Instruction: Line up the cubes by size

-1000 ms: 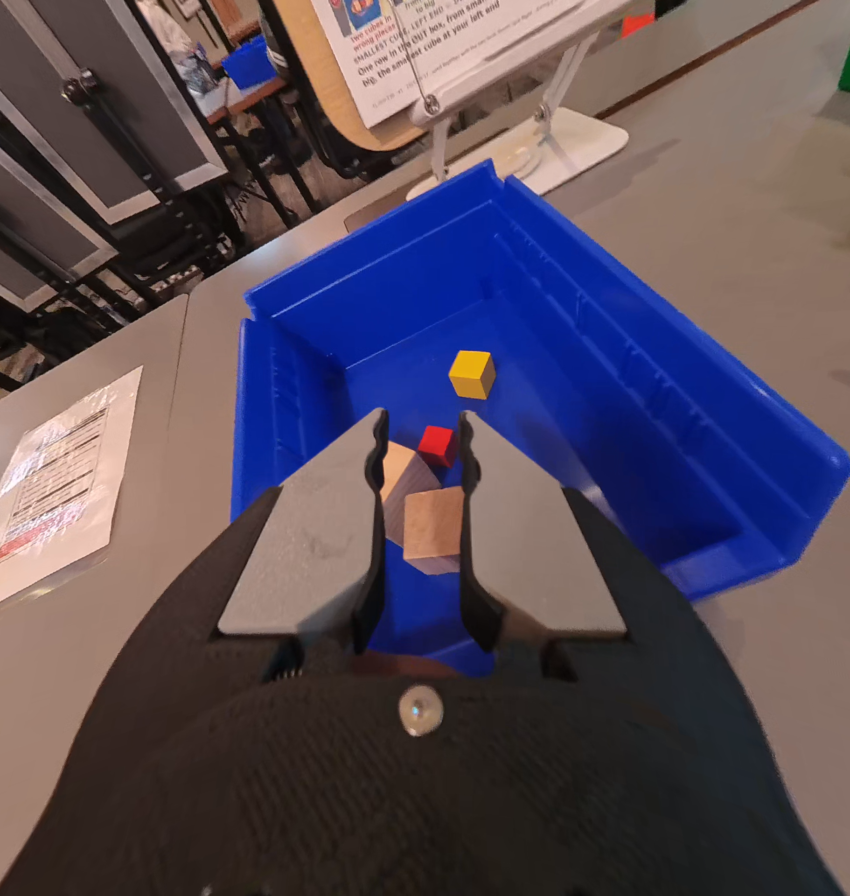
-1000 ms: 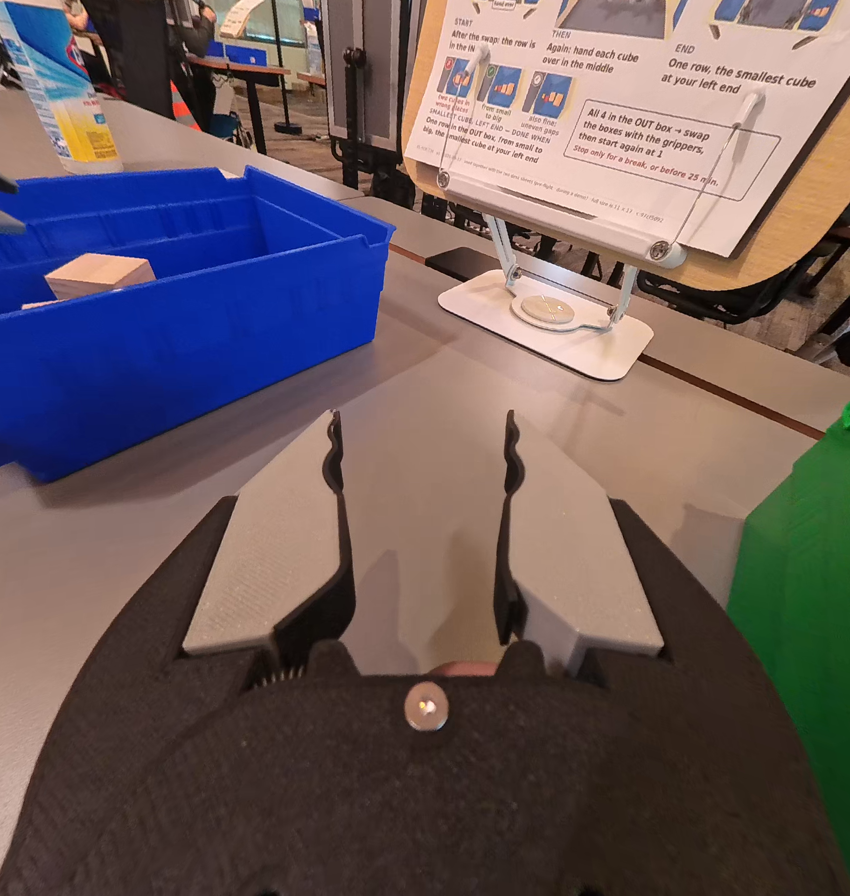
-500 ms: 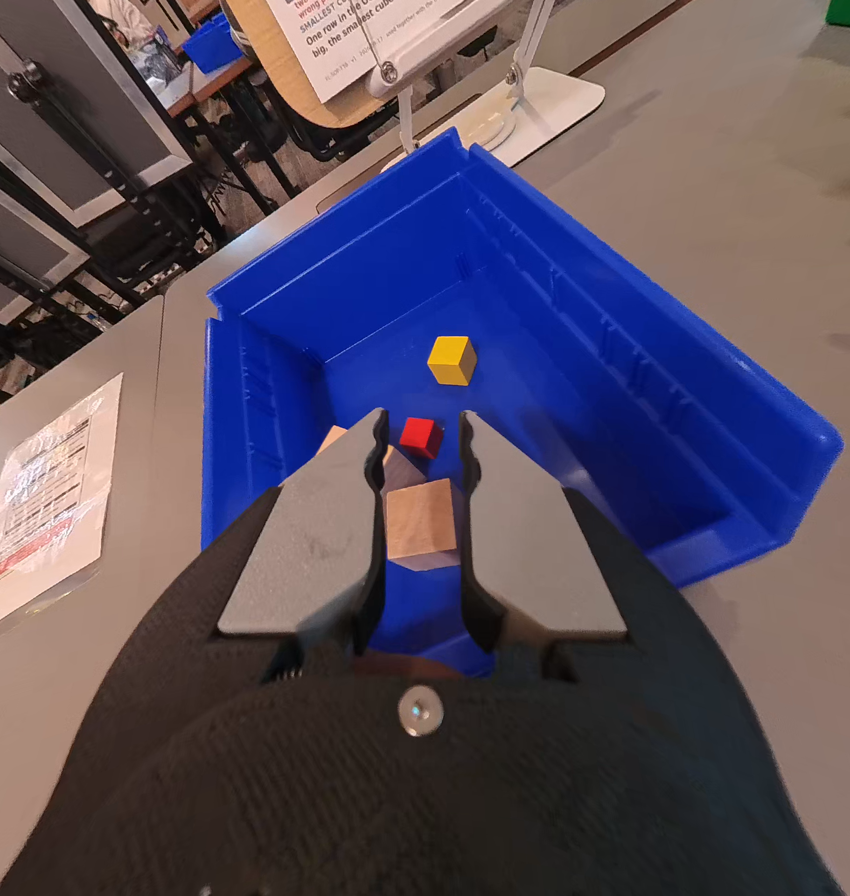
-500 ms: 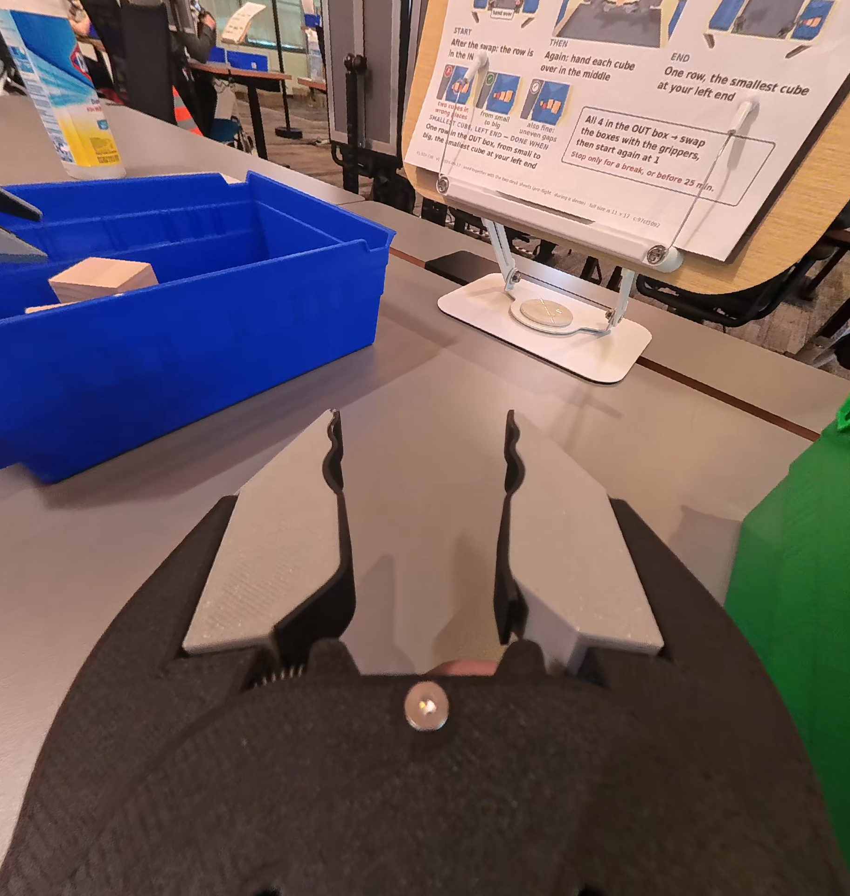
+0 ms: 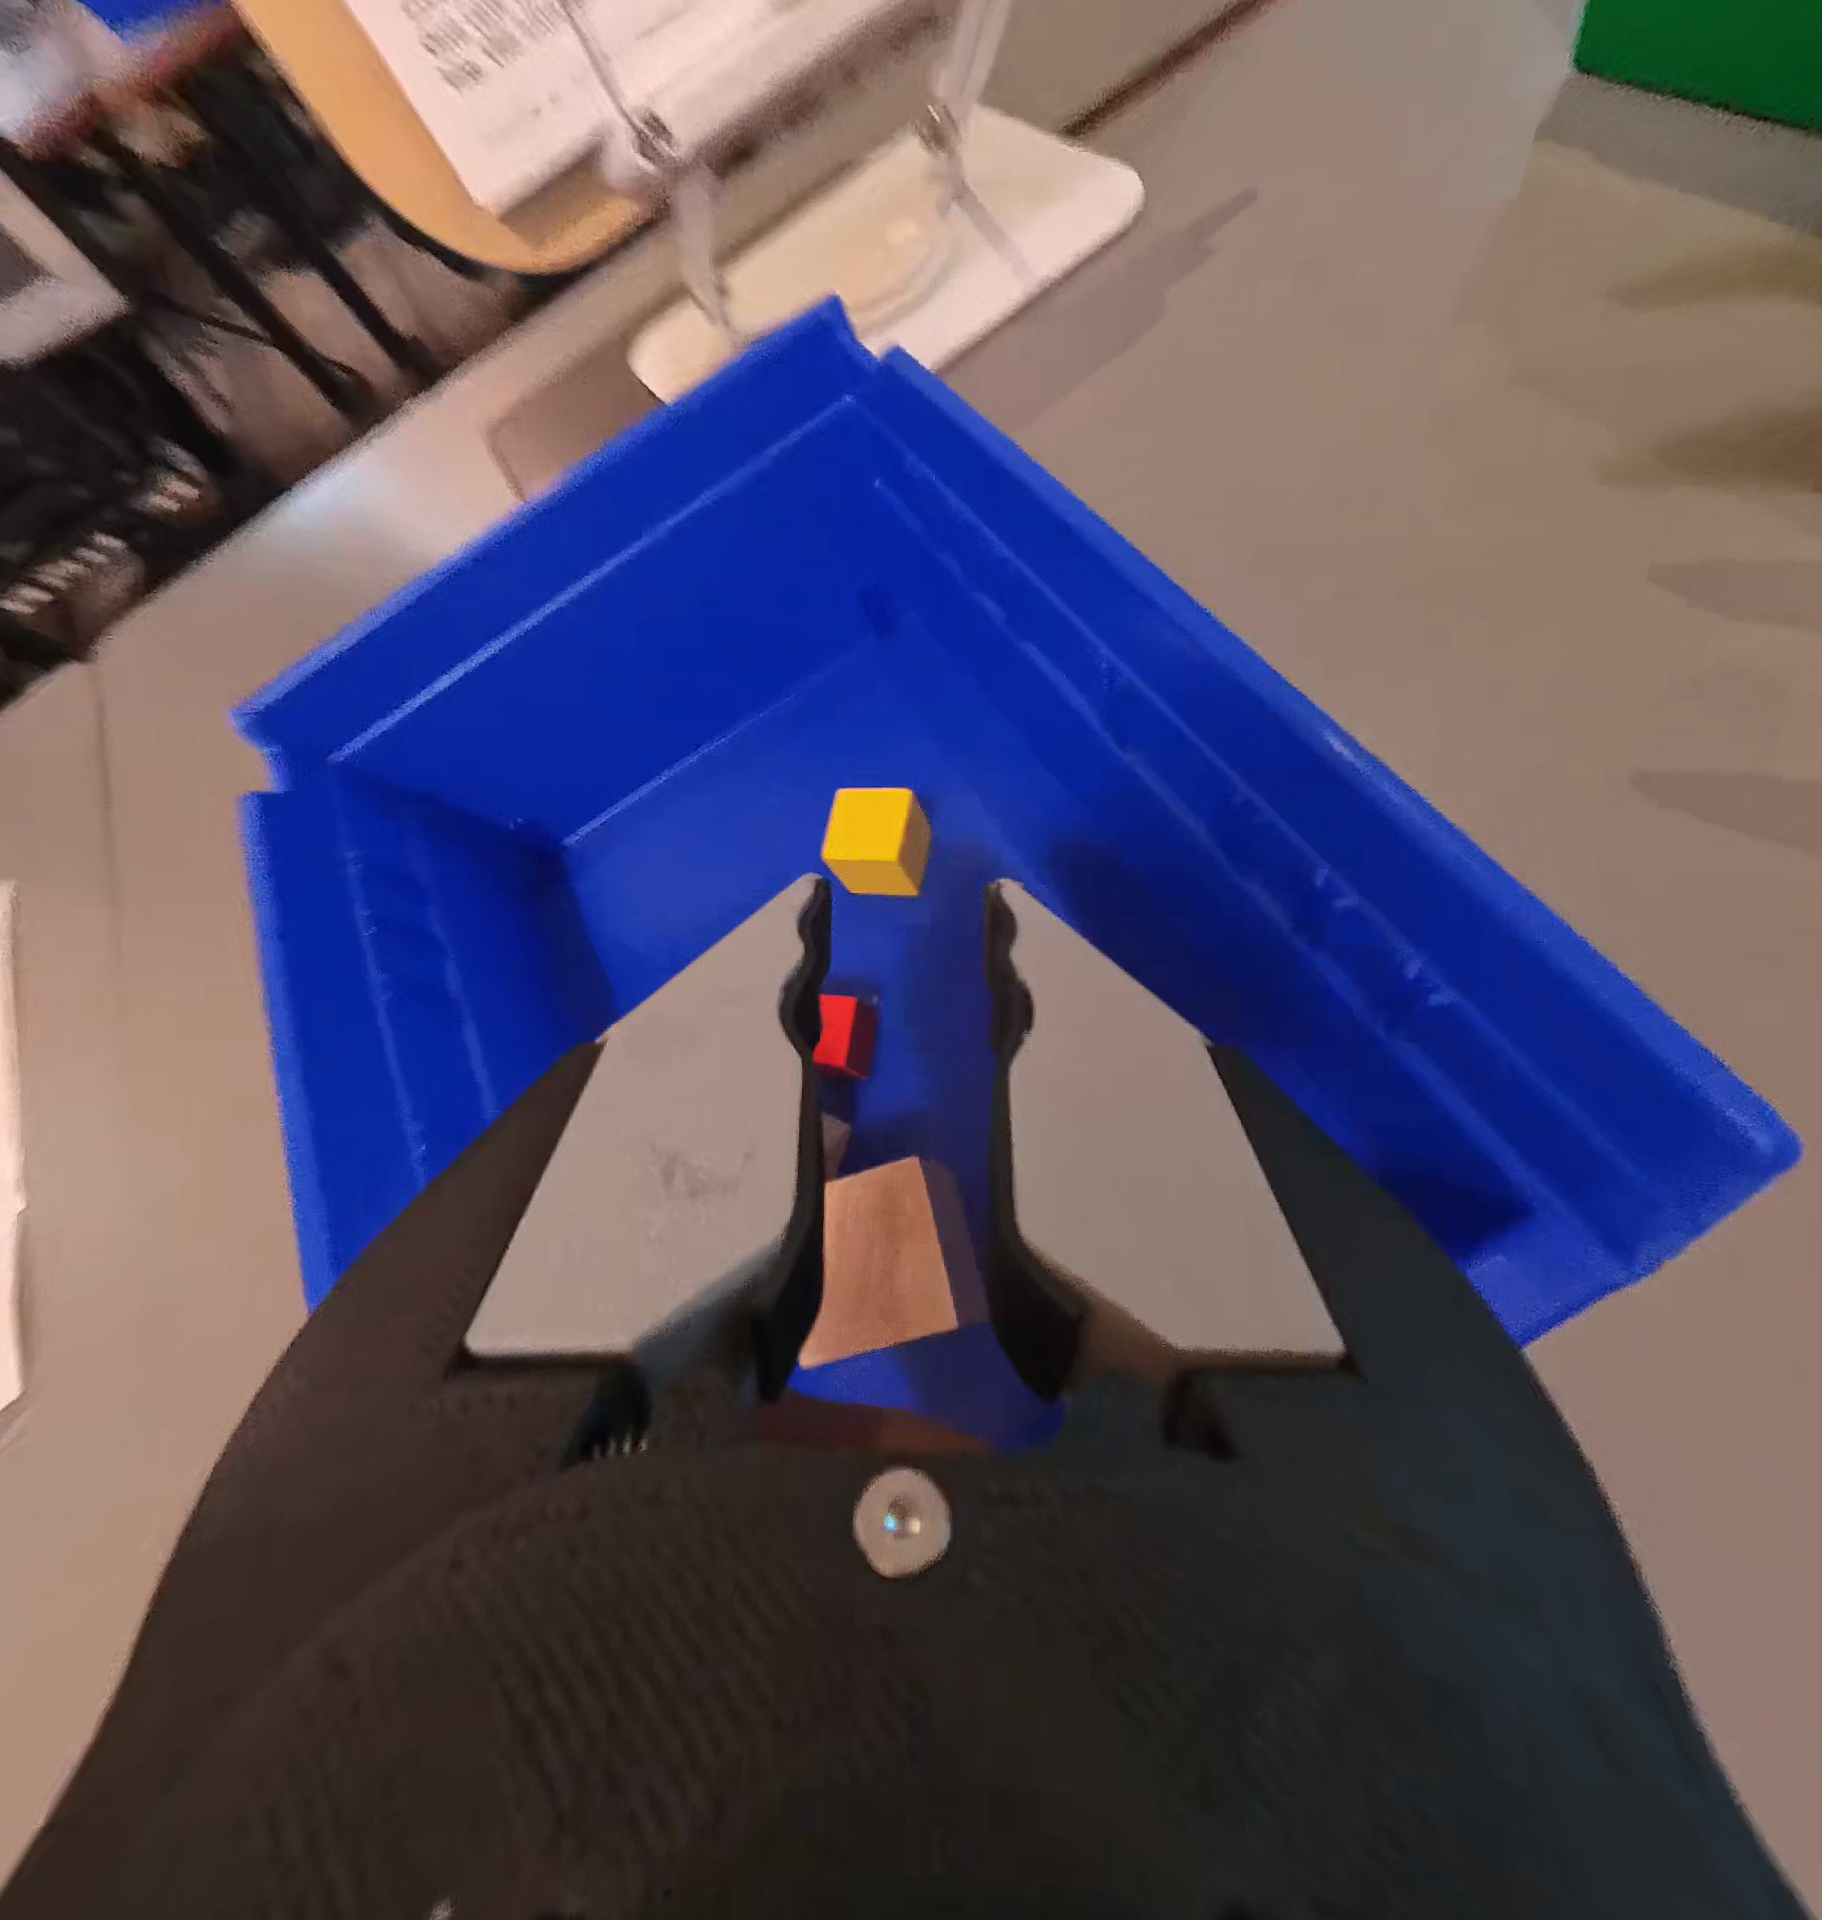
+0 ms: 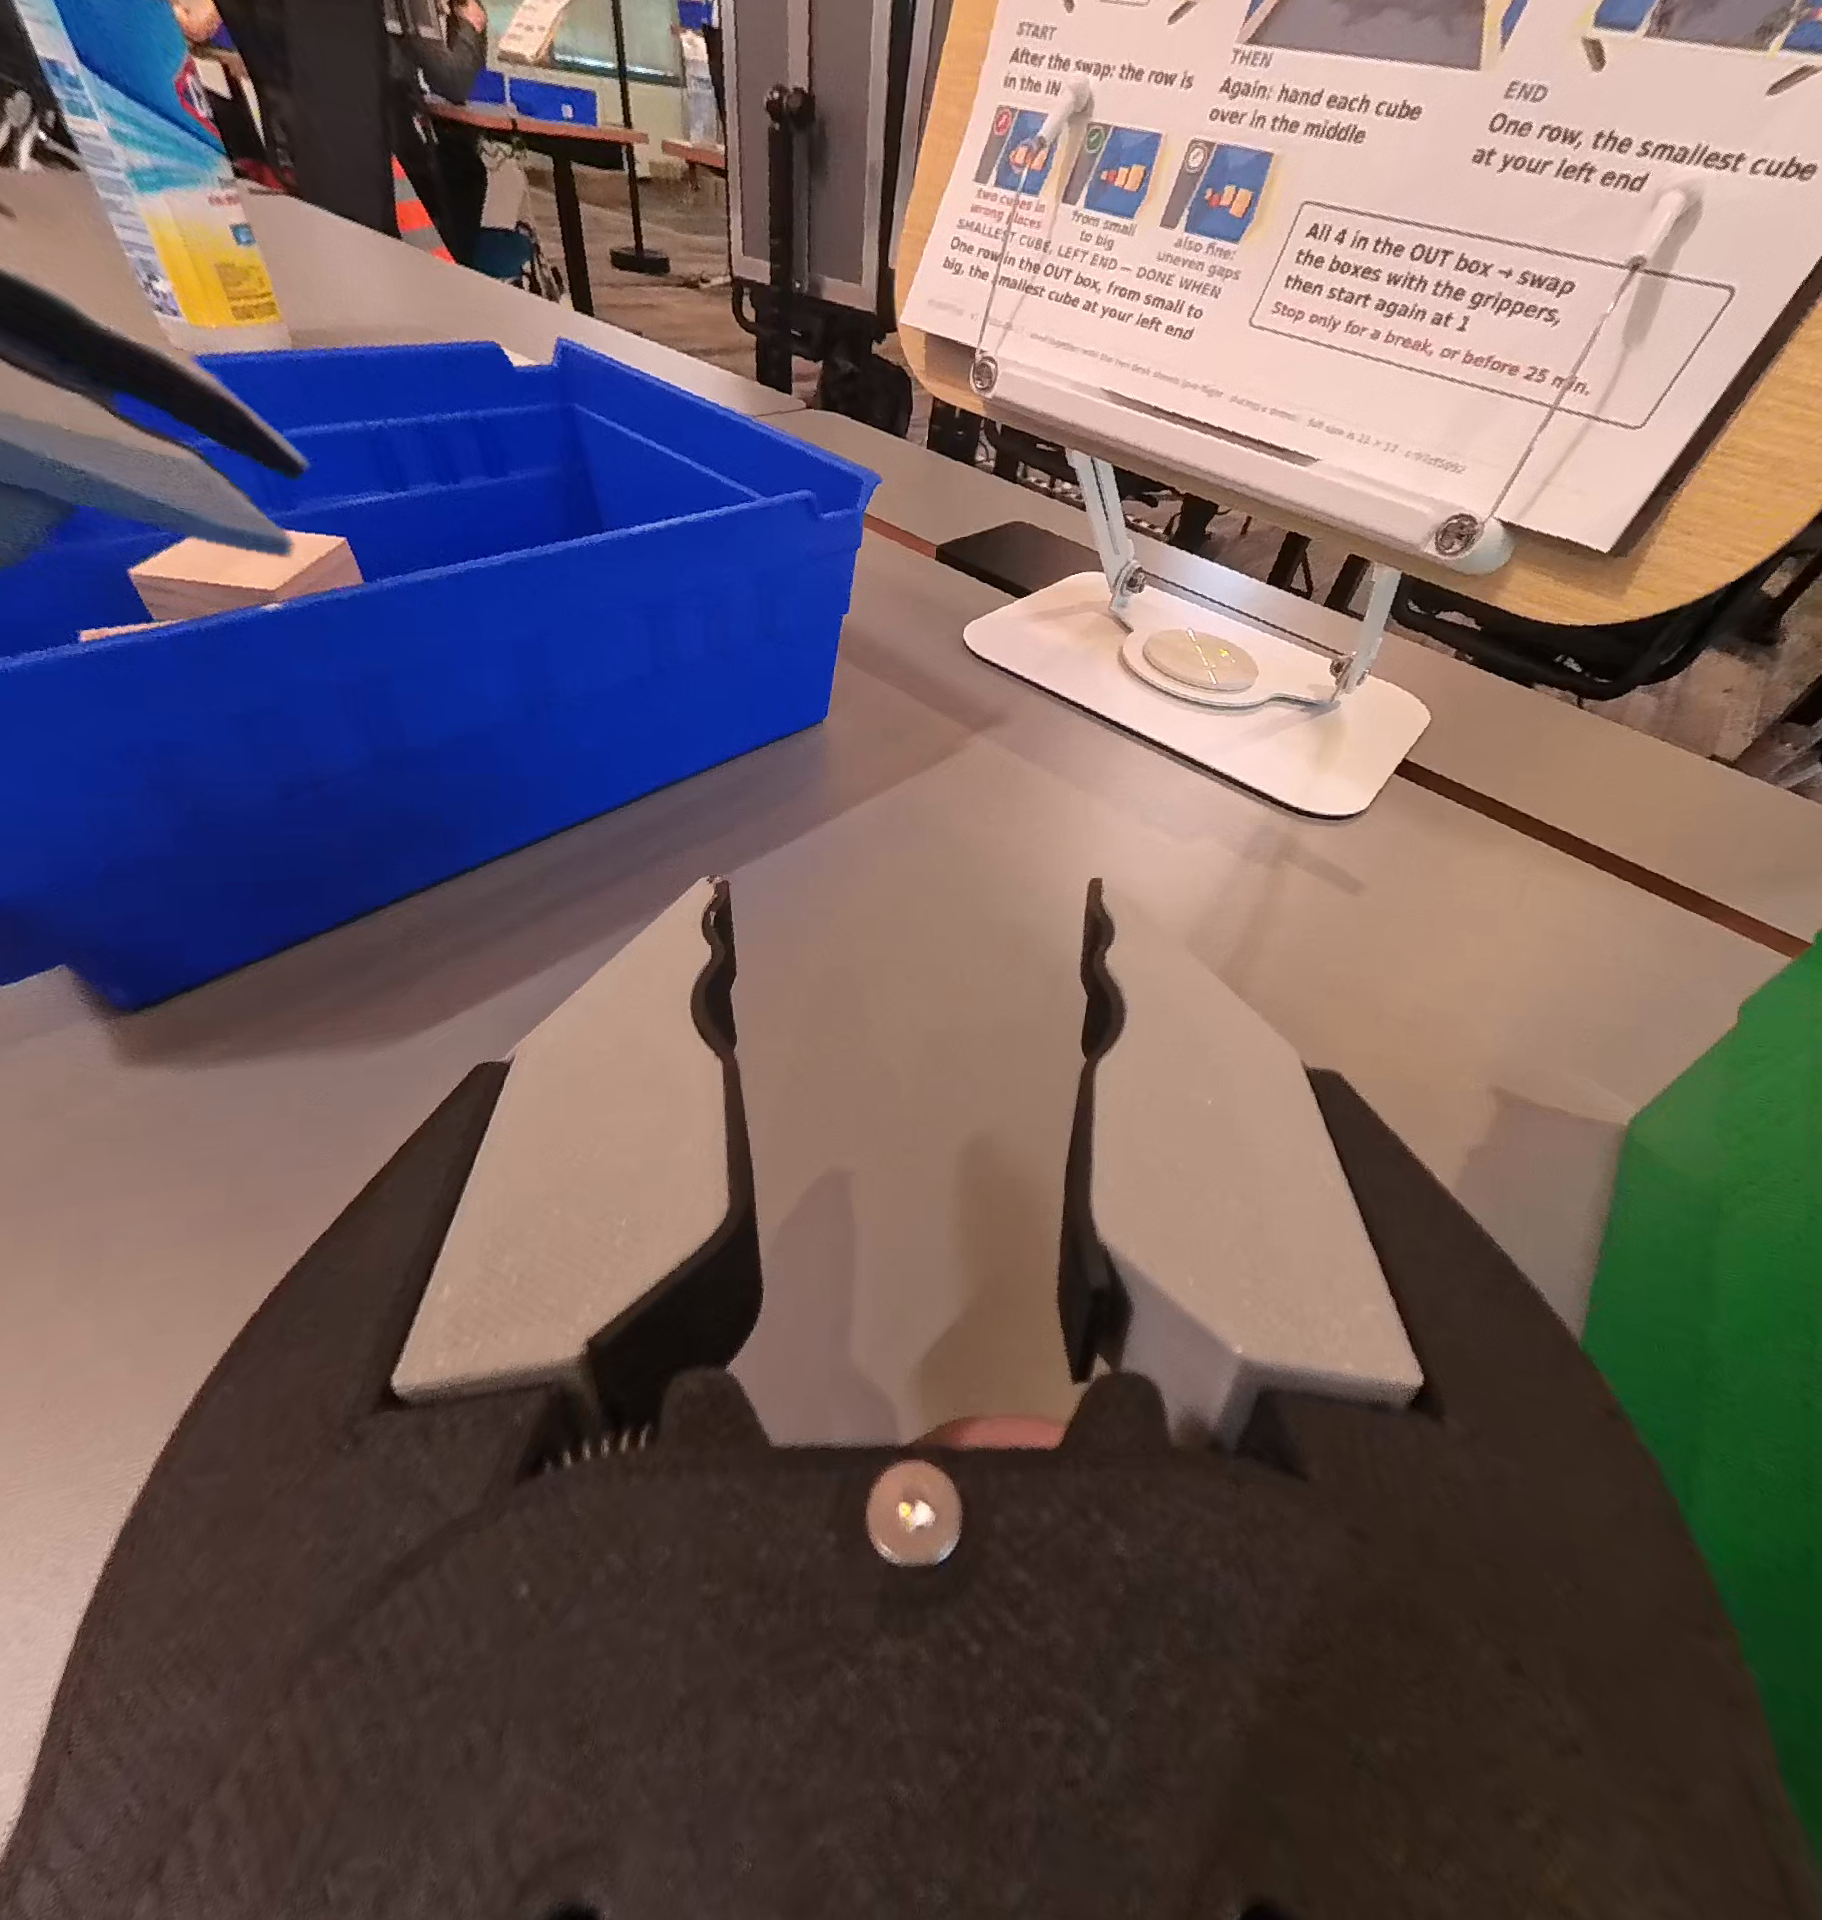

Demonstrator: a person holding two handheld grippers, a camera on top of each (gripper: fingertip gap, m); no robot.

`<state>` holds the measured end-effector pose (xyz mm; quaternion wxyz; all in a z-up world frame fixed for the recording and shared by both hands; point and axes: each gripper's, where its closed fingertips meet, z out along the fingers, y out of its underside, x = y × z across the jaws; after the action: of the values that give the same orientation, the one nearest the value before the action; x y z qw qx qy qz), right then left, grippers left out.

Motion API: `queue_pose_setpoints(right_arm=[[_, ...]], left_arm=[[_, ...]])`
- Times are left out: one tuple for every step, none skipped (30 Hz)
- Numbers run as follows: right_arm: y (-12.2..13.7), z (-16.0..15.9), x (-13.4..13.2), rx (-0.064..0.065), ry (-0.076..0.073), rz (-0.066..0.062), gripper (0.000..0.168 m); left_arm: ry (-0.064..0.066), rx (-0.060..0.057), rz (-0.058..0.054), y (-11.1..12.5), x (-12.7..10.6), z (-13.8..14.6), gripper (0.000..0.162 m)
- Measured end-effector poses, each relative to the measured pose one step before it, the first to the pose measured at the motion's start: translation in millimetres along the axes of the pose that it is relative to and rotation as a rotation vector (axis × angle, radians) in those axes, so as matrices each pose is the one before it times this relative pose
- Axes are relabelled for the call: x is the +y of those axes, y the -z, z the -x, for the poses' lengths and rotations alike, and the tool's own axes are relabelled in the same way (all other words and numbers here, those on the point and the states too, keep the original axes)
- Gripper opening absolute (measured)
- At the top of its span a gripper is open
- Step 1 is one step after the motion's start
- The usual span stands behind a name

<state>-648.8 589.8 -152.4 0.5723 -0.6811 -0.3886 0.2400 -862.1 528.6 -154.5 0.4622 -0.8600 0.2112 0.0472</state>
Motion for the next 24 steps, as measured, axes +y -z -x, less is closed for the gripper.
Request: queue_pose_setpoints(right_arm=[[0.50,0.12,-0.99,0.0022,0.0045,-0.0033,0.065],[0.58,-0.24,-1.16,0.0015,0.0018,-0.0045,0.065],[0.38,-0.14,-0.58,-0.0004,-0.0009,-0.0023,0.065],[0.36,-0.25,-0.40,-0.0009,-0.0026,-0.0011,0.065],[0.37,-0.32,-0.51,-0.0007,-0.0029,-0.0021,0.065],[0.42,-0.41,-0.62,0.0005,-0.0018,-0.0029,0.065],[0.60,-0.35,-0.75,0.0012,-0.0007,-0.0032,0.065],[0.45,-0.18,-0.53,0.0002,-0.0011,-0.0028,0.065],[0.24,0.16,-0.46,-0.0013,-0.0016,-0.0017,0.065],[-0.04,0.34,-0.06,-0.0013,-0.0004,-0.0003,0.065],[-0.07,0.23,0.17,0.0000,0.0017,0.0010,0.065],[-0.06,0.21,0.34,0.0006,0.0028,0.0017,0.065],[-0.07,0.10,0.30,0.0007,0.0023,0.0012,0.065],[0.09,0.15,0.08,0.0000,0.0009,0.0007,0.065],[0.04,-0.07,-0.19,0.0001,-0.0001,-0.0008,0.065],[0.25,-0.11,-0.28,0.0002,-0.0006,-0.0011,0.065],[0.26,-0.29,-0.42,0.0006,-0.0008,-0.0016,0.065],[0.56,-0.46,-0.59,0.0016,-0.0009,-0.0027,0.065],[0.47,-0.64,-0.68,0.0012,-0.0019,-0.0027,0.065],[0.43,-0.26,-0.38,-0.0011,-0.0036,-0.0019,0.065],[0.22,-0.04,-0.17,-0.0026,-0.0041,-0.0007,0.065],[-0.10,0.29,0.20,-0.0049,-0.0048,0.0012,0.065],[-0.30,0.87,0.44,-0.0073,-0.0069,0.0027,0.065],[-0.59,1.22,0.52,-0.0088,-0.0070,0.0016,0.065]], left_arm=[[-0.0131,0.0340,0.0437,-6.74,0.76,1.23,0.028],[-0.0135,0.0152,0.0416,-6.58,0.22,4.31,0.028],[-0.0100,0.0082,0.0509,-6.37,2.10,5.24,0.028],[-0.0100,0.0108,0.0628,-5.81,4.60,4.19,0.028],[-0.0133,0.0120,0.0666,-5.18,6.18,2.74,0.030],[-0.0199,0.0070,0.0612,-4.54,6.56,1.79,0.031],[-0.0237,0.0008,0.0513,-4.20,6.02,1.59,0.032],[-0.0201,0.0008,0.0443,-4.39,5.42,1.10,0.032],[-0.0123,0.0016,0.0399,-4.64,4.88,0.89,0.032],[-0.0065,-0.0010,0.0344,-4.51,4.17,1.49,0.033],[-0.0049,0.0000,0.0304,-4.53,3.81,1.31,0.033],[-0.0041,0.0048,0.0307,-4.63,4.11,0.53,0.033],[-0.0057,0.0094,0.0318,-4.77,4.53,-0.44,0.033],[-0.0086,0.0122,0.0318,-5.23,4.70,-1.12,0.033],[-0.0081,0.0132,0.0330,-5.81,4.85,-1.31,0.033],[-0.0074,0.0040,0.0227,-5.05,2.97,0.11,0.034],[-0.0066,-0.0154,-0.0075,-1.17,-2.36,3.32,0.034],[0.0040,-0.0068,0.0007,0.21,-1.03,3.25,0.022],[0.0025,0.0076,-0.0009,0.14,-0.79,1.14,0.020],[0.0050,0.0169,-0.0183,0.49,-2.28,-1.19,0.020],[0.0020,0.0070,-0.0310,1.17,-3.09,-0.40,0.019],[0.0079,-0.0096,-0.0297,1.40,-2.42,2.09,0.019],[0.0126,-0.0255,-0.0347,2.27,-2.87,4.64,0.019],[0.0173,-0.0247,-0.0438,3.55,-3.97,4.50,0.019]])
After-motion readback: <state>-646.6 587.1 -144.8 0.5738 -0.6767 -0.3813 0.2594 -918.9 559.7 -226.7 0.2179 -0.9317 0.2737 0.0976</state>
